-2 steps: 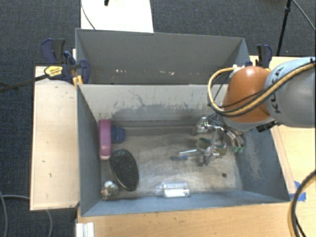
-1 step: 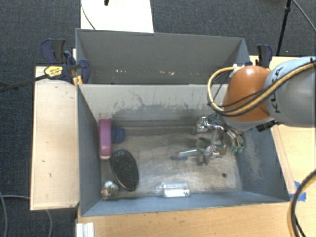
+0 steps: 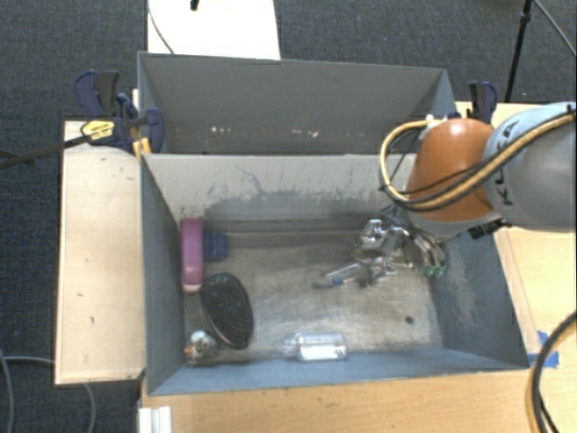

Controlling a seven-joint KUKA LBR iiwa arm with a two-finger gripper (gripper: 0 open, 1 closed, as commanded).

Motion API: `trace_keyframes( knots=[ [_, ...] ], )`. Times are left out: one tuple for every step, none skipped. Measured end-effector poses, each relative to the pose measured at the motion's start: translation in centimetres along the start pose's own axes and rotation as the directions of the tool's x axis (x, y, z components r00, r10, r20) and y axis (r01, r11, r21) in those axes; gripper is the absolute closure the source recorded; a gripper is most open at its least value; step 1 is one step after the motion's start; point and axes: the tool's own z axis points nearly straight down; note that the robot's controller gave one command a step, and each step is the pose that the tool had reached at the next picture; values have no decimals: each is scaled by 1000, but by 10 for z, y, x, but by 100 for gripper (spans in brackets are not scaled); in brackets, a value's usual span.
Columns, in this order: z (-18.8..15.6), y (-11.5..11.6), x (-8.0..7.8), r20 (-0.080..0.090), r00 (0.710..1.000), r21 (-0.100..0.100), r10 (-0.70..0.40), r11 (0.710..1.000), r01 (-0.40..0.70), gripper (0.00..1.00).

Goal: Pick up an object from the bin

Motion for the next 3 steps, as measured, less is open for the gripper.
trace_keyframes(
  knots=[
    [-1, 0, -2, -3, 1000, 0, 1, 1000, -1, 100],
    [-23, 0, -4, -6, 1000, 0, 3, 1000, -3, 100],
    [-31, 0, -5, -4, 1000, 0, 4, 1000, -4, 100]
  ],
)
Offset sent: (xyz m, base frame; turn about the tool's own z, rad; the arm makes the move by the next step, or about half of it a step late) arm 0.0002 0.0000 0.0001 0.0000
